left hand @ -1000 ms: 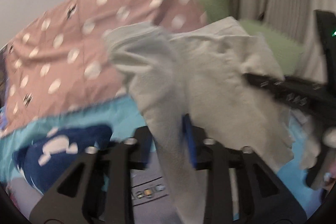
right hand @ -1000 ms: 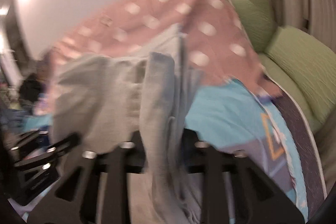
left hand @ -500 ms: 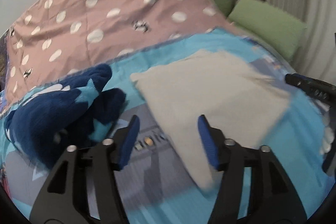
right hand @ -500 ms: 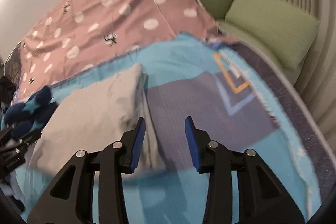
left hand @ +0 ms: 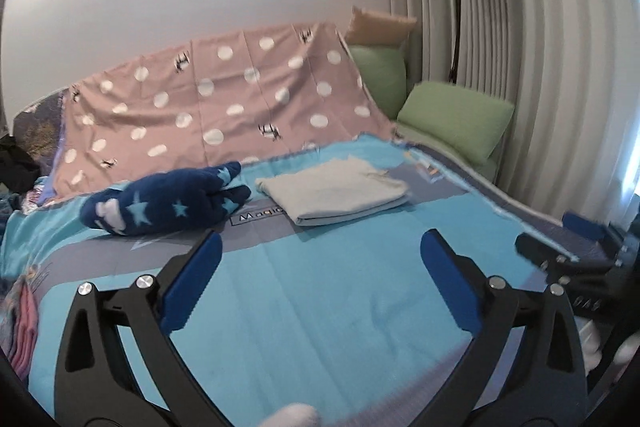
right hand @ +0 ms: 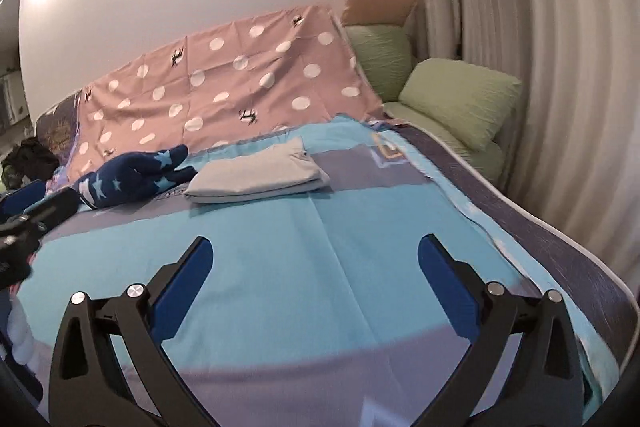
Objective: Fold small clothes
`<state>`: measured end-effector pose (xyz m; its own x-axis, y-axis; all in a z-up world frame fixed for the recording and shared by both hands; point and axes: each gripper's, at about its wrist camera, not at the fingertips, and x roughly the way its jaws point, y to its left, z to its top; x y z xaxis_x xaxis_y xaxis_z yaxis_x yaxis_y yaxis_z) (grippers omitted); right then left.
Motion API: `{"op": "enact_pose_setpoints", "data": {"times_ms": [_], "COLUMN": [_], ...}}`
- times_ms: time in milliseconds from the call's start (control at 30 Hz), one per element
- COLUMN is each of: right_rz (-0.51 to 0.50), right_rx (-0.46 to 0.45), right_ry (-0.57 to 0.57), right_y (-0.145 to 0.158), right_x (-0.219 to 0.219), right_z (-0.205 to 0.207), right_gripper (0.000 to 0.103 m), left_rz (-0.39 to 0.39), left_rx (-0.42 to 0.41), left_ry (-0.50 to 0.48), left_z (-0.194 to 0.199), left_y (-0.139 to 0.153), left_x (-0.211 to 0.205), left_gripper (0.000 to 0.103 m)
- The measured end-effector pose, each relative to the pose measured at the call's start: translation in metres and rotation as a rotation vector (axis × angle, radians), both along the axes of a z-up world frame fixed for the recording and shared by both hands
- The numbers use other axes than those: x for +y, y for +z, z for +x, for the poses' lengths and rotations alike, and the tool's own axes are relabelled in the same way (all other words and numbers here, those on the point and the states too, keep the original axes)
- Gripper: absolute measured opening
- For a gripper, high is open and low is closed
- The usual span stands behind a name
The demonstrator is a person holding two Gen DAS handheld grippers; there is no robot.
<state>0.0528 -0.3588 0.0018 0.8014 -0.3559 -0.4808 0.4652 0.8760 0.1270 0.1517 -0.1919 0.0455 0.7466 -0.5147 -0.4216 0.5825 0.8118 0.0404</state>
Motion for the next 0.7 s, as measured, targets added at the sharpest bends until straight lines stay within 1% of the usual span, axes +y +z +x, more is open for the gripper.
{"op": "enact_pose_setpoints", "data": {"times_ms": [67, 167, 200, 233, 300, 400, 700], "right_rz": [0.005, 0.028, 0.036, 0.042, 0.045, 0.028, -0.034], "right_rx": [-0.012, -0.024, -0.029, -0.031, -0.038, -0.036, -0.050], "right_ry": [-0.003, -0.016, -0.018, -0.021, -0.031, -0.043, -0.036], "right_y": [0.007, 0.016, 0.018, 0.020, 0.025, 0.031, 0.048], "right_x": [0.014, 0.029, 0.033, 0.036, 0.044, 0.053, 0.088], "right_z": [-0.022, -0.050, -0.059, -0.064, -0.078, -0.088, -0.108], "right_gripper": [0.102, 0.102, 0.102, 0.102, 0.102, 0.102, 0.102], "left_rz": [0.007, 0.030, 0.027, 0.013, -0.003, -0.020, -0.084], "left_rx": [-0.019, -0.015, -0.007, 0.010, 0.029, 0.030, 0.055], "left_ry": [0.045, 0.139, 0.138, 0.112, 0.091, 0.076, 0.082], "left_z": [-0.024, -0.051, -0.058, -0.067, -0.082, -0.099, -0.121], "left_y": [0.010, 0.017, 0.018, 0.018, 0.020, 0.022, 0.024], "left_x": [0.010, 0.021, 0.025, 0.029, 0.035, 0.045, 0.083], "left_gripper": [0.101, 0.101, 0.101, 0.101, 0.101, 0.101, 0.101]}}
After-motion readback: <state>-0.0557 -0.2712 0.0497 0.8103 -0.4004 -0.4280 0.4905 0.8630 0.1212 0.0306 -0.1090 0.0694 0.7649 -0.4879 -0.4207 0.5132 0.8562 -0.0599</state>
